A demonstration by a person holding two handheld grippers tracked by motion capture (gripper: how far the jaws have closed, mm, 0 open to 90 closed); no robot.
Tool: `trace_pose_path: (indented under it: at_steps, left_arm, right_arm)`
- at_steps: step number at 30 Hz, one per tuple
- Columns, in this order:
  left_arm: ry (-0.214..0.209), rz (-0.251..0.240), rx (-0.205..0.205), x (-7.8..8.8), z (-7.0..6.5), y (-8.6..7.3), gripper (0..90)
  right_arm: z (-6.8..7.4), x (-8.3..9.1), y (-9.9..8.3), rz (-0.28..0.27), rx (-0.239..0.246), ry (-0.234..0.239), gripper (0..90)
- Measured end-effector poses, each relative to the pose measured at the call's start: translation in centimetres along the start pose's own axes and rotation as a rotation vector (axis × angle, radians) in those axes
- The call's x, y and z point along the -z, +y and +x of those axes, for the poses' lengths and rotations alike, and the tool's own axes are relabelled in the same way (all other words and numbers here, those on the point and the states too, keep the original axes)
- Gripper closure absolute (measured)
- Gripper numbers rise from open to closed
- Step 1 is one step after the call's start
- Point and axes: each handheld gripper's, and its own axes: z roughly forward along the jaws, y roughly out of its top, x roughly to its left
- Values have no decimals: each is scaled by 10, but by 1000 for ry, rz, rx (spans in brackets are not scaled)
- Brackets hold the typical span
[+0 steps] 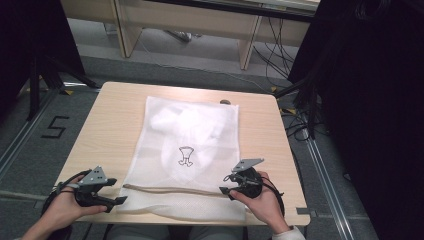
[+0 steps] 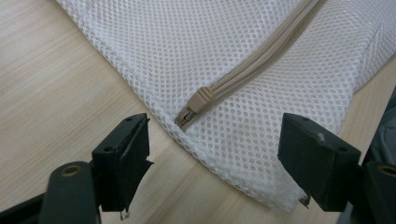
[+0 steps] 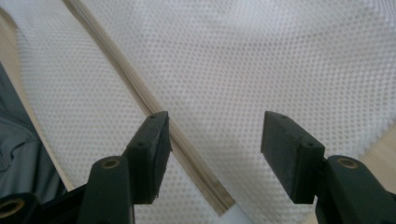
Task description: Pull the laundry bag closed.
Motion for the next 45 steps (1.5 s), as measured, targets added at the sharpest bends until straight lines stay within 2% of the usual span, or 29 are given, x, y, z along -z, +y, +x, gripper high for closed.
trace_pose_path:
  at_steps: [1, 2, 3, 4, 9, 12, 13, 14, 15, 16, 17, 18, 20, 21, 22, 23, 25, 27, 28, 31, 32, 33, 34, 35, 37, 39, 40, 44, 45]
  left_arm:
    - [-1, 9, 0, 0, 0, 0, 241]
    - [6, 18, 23, 0, 0, -2, 241]
    - [5, 26, 21, -1, 0, -2, 244]
    - [-6, 31, 17, -1, 0, -3, 246]
    - [-11, 29, -9, -1, 1, -3, 247]
    - [4, 37, 25, -1, 3, -5, 253]
    - [4, 37, 25, -1, 3, -5, 254]
    - [0, 34, 16, 0, 4, -5, 254]
    - [3, 34, 33, 0, 4, -5, 254]
    - [5, 34, 33, 0, 5, -5, 255]
    - [7, 35, 32, 0, 5, -5, 254]
    - [0, 39, 33, 0, 4, -5, 254]
    - [3, 42, 32, -1, 4, -6, 255]
    - [7, 49, 17, -1, 5, -6, 255]
    - [4, 49, 10, -1, 5, -5, 255]
    - [-1, 46, 13, -1, 5, -5, 255]
    - [-3, 48, 9, 0, 5, -5, 255]
    - [1, 47, 12, -1, 5, -5, 254]
    - [3, 50, 12, -1, 5, -5, 254]
    - [2, 50, 38, -1, 5, -6, 255]
    - [3, 56, 17, 0, 6, -6, 255]
    - [7, 55, 40, 0, 5, -6, 254]
    - [10, 56, 42, 0, 5, -6, 255]
    - [-3, 55, 37, 0, 5, -6, 254]
    - [-4, 55, 27, 0, 6, -6, 254]
    - [-5, 54, 33, 0, 6, -6, 254]
    - [-5, 55, 34, 0, 6, -6, 254]
    - [-8, 54, 37, 0, 6, -6, 254]
    - [-8, 54, 36, 0, 6, -6, 254]
  right_arm:
    - [2, 0, 2, -15, 5, 12, 437]
    - [4, -5, 2, -68, 21, -1, 449]
    - [7, -1, 5, -25, 13, 22, 452]
    - [8, -6, 6, -64, 41, 8, 452]
    - [15, -13, 13, -50, 54, 32, 451]
    - [23, -20, 26, -57, 92, 26, 464]
    - [23, -20, 26, -57, 92, 26, 464]
    - [28, -25, 35, -62, 138, 46, 466]
    - [28, -25, 35, -62, 138, 46, 466]
    - [31, -28, 38, -77, 137, 39, 474]
    - [34, -30, 42, -66, 152, 41, 484]
    - [38, -33, 49, -67, 162, 59, 491]
    - [41, -37, 55, -71, 170, 72, 494]
    - [41, -37, 55, -71, 170, 72, 494]
    - [46, -40, 60, -57, 137, 73, 500]
    - [46, -42, 63, -63, 165, 89, 504]
    - [48, -44, 66, -77, 165, 97, 507]
    - [51, -46, 71, -58, 169, 108, 508]
    - [52, -49, 73, -71, 184, 111, 511]
    - [57, -53, 78, -67, 189, 127, 516]
    - [59, -54, 80, -64, 187, 127, 516]
    - [60, -55, 82, -62, 196, 133, 518]
    - [61, -57, 83, -60, 195, 141, 518]
    - [64, -59, 87, -48, 207, 143, 521]
    - [67, -62, 90, -49, 216, 148, 522]
    - [70, -65, 93, -52, 206, 154, 524]
    - [70, -66, 95, -48, 235, 161, 525]
    - [73, -69, 99, -48, 244, 167, 529]
    - [75, -70, 100, -53, 228, 160, 530]
